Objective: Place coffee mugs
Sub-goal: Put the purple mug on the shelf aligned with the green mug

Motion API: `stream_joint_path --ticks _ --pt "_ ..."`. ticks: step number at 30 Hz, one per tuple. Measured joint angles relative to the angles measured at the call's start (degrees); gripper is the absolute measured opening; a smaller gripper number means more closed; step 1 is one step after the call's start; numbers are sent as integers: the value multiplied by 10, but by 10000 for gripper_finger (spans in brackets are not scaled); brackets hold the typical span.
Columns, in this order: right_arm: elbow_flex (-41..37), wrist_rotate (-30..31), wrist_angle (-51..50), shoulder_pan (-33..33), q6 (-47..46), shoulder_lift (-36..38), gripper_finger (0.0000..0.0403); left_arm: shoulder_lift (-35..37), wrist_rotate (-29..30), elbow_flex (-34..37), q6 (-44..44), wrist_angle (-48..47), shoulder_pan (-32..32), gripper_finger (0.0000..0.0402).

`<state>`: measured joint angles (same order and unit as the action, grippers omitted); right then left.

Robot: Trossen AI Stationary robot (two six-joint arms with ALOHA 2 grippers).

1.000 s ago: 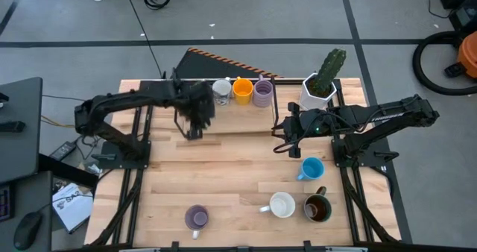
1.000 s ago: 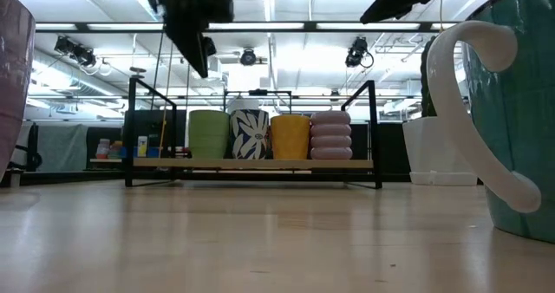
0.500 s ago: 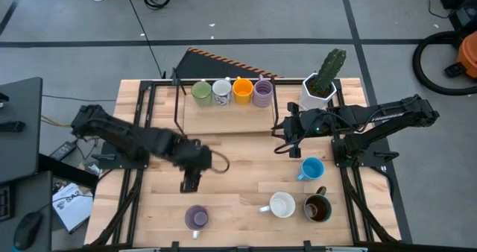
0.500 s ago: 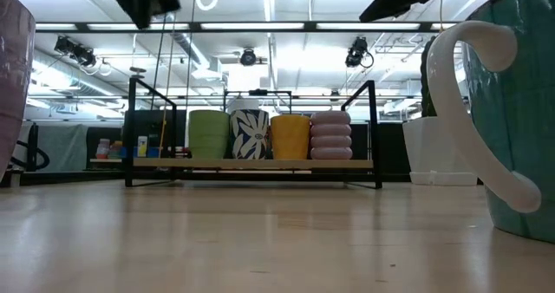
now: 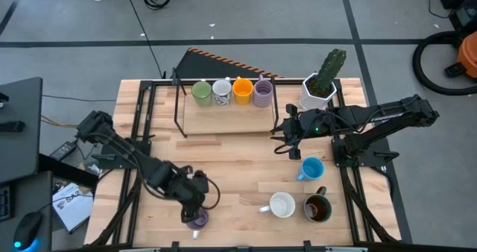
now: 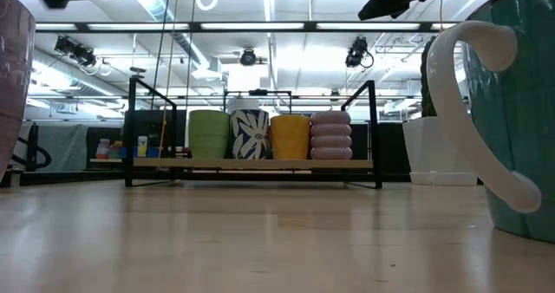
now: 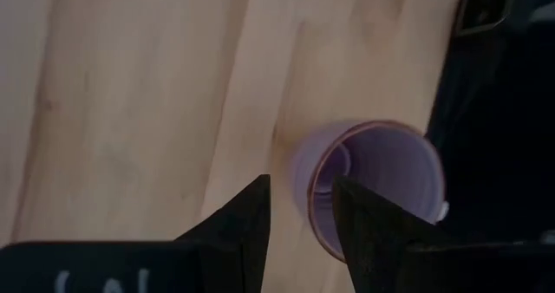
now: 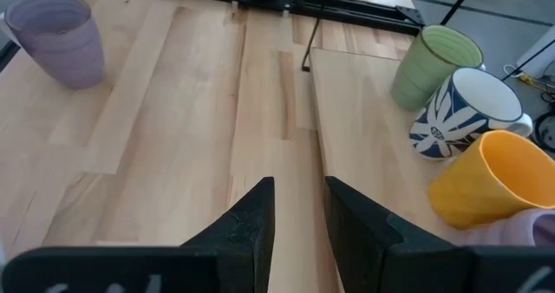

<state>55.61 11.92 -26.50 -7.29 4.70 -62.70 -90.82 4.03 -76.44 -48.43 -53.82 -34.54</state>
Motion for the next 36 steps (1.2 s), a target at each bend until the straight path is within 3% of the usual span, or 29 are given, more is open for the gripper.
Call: stream_joint_path --ticks 10,16,24,28,34,36 --pt "0 0 3 0 0 -1 107 -45 -10 0 -9 -1 -11 130" --pt "0 0 3 0 0 -1 107 -74 -79 -1 -24 5 -12 130" --pt "0 0 3 0 0 -1 107 -121 -83 -1 -25 3 -20 128" --pt "0 1 4 0 0 -1 107 -128 -82 -1 -2 1 -18 102" --pt "0 2 5 0 0 -1 107 -128 -84 -1 6 -8 -1 23" --pt "0 3 5 0 0 -1 107 -126 -82 -1 14 -6 5 21"
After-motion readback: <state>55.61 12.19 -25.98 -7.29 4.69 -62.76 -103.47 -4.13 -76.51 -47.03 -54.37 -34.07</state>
